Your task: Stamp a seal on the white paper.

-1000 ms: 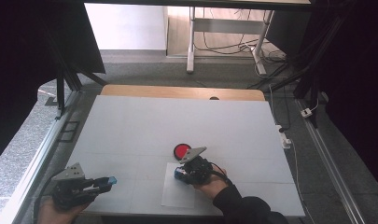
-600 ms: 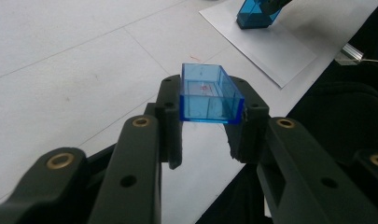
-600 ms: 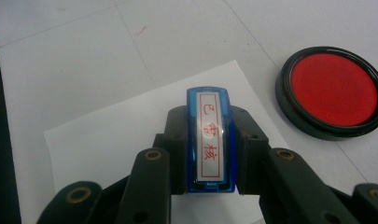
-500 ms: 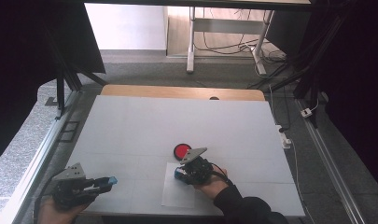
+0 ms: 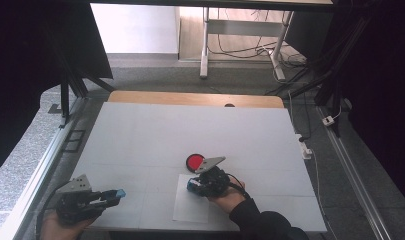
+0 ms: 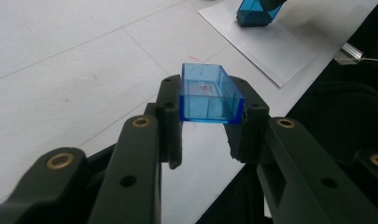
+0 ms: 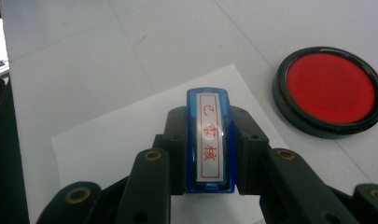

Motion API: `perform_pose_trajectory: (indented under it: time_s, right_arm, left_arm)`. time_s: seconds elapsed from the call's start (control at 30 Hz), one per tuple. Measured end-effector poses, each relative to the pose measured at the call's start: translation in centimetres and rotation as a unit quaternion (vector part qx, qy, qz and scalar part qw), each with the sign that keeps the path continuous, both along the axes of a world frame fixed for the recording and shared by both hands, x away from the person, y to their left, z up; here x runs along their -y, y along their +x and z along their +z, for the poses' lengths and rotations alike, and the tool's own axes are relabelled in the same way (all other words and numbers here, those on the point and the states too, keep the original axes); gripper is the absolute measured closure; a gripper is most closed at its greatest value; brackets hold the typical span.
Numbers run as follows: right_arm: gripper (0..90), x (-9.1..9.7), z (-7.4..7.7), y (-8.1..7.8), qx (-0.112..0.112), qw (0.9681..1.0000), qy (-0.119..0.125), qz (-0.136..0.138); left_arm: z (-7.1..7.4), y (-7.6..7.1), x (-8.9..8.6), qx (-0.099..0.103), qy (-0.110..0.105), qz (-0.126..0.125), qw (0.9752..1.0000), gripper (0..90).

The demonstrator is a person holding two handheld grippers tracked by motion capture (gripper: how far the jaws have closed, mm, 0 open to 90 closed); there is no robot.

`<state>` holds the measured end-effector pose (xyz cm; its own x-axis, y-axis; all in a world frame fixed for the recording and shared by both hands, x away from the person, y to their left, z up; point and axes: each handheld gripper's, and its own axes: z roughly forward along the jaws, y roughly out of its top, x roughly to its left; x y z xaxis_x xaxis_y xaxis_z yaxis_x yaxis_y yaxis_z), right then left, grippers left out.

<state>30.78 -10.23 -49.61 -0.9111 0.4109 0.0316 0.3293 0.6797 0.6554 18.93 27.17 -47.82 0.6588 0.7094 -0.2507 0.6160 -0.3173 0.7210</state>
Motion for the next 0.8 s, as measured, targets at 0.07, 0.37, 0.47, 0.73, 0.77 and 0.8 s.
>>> perform_pose_trajectory:
  time_s: [0.07, 0.37, 0.47, 0.73, 0.77, 0.8]
  right_arm:
    - [71.1, 0.0, 0.2, -0.1, 0.004, 1.0000, 0.003, 0.000]
    - [71.1, 0.3, 1.3, -0.2, 0.007, 0.9998, 0.020, 0.001]
    - [71.1, 0.4, 1.8, -0.3, 0.006, 0.9996, 0.029, 0.001]
    - [71.2, 0.8, 2.8, -0.5, 0.011, 0.9989, 0.044, 0.005]
    - [71.1, 0.8, 3.0, -0.6, 0.013, 0.9989, 0.045, 0.008]
    - [71.1, 0.8, 3.2, -0.7, 0.013, 0.9987, 0.048, 0.007]
  left_arm:
    - [0.0, 0.0, 0.0, 0.000, 0.000, 0.000, 1.0000, 68.1]
    - [0.0, 0.0, 0.0, -0.003, -0.002, -0.002, 1.0000, 68.0]
    - [0.0, 0.0, 0.0, -0.002, -0.001, -0.003, 1.0000, 68.0]
    - [0.0, 0.0, 0.0, -0.001, -0.001, -0.004, 1.0000, 68.0]
    - [0.0, 0.0, 0.0, -0.001, -0.001, -0.004, 1.0000, 68.1]
    - [0.0, 0.0, 0.0, -0.002, -0.001, -0.004, 1.0000, 68.0]
